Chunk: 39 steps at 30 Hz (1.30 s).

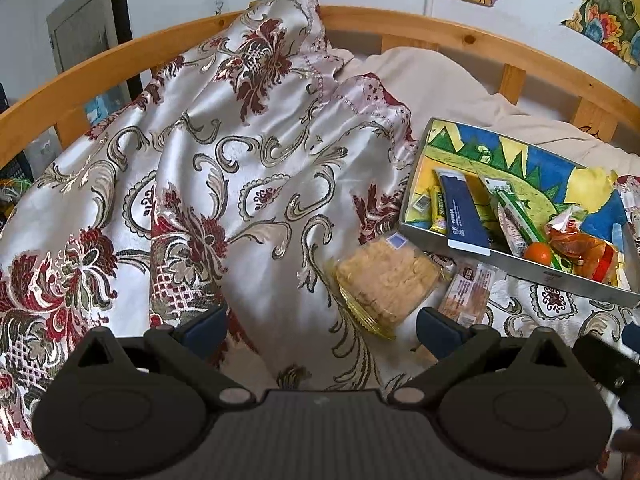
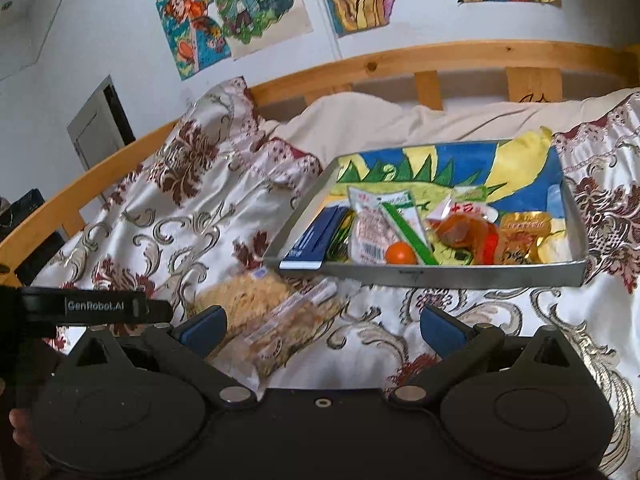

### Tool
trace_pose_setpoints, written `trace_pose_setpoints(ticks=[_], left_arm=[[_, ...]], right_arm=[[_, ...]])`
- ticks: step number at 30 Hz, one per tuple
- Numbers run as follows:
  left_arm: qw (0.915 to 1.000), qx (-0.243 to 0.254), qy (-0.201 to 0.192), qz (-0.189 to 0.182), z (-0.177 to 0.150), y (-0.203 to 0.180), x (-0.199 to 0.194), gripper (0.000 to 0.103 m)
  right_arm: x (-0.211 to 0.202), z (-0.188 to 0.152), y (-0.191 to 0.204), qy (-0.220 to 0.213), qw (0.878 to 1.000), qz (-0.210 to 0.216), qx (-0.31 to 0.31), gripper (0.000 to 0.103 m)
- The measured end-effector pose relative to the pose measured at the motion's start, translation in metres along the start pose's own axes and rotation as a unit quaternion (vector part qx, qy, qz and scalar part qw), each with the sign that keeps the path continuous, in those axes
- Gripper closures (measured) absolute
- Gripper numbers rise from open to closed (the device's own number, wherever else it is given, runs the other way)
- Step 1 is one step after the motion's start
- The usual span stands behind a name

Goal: Organize snacks
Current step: 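Withdraw both tools from the tray toward the rice bag and bread roll, then move the left tool to the puffed-rice bag while the right tool approaches the bread roll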

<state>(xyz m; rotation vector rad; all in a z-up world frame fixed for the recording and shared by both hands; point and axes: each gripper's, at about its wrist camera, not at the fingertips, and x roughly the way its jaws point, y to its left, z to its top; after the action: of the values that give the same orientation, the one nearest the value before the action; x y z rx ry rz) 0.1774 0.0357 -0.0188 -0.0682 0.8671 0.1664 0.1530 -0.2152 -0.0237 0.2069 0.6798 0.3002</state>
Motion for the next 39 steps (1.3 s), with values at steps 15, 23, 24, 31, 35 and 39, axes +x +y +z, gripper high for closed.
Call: trace_pose_setpoints(ticks=[15, 23, 24, 31, 35, 39], left_arm=[[0.9964, 0.035, 0.073, -0.024, 0.014, -0.006, 0.029, 0.001], [0.992, 0.101, 0.072, -0.025, 0.029, -0.012, 0.053, 0.001], [0.9912, 0.109, 0.07, -0.027, 0.031, -0.014, 0.056, 0.001], [0.9859, 0.151, 0.067, -0.025, 0.04, -0.025, 0.08, 0.001], [0.9849, 0.161, 0.062, -0.019, 0.045, -0.025, 0.087, 0.001], [0.9868, 0.149, 0.061, -0.018, 0.05, -0.02, 0.09, 0.001]], right_arm=[[0.013, -0.007, 0.001, 0.029, 1.0, -0.006, 0.0, 0.001], [0.028, -0.016, 0.01, 0.056, 0.998, 0.003, -0.015, 0.001], [0.03, -0.017, 0.012, 0.06, 0.998, 0.005, -0.019, 0.001], [0.049, -0.019, 0.031, 0.074, 0.996, 0.009, -0.046, 0.001], [0.062, -0.017, 0.039, 0.08, 0.995, 0.008, -0.054, 0.001], [0.075, -0.014, 0.047, 0.089, 0.994, 0.004, -0.06, 0.001]])
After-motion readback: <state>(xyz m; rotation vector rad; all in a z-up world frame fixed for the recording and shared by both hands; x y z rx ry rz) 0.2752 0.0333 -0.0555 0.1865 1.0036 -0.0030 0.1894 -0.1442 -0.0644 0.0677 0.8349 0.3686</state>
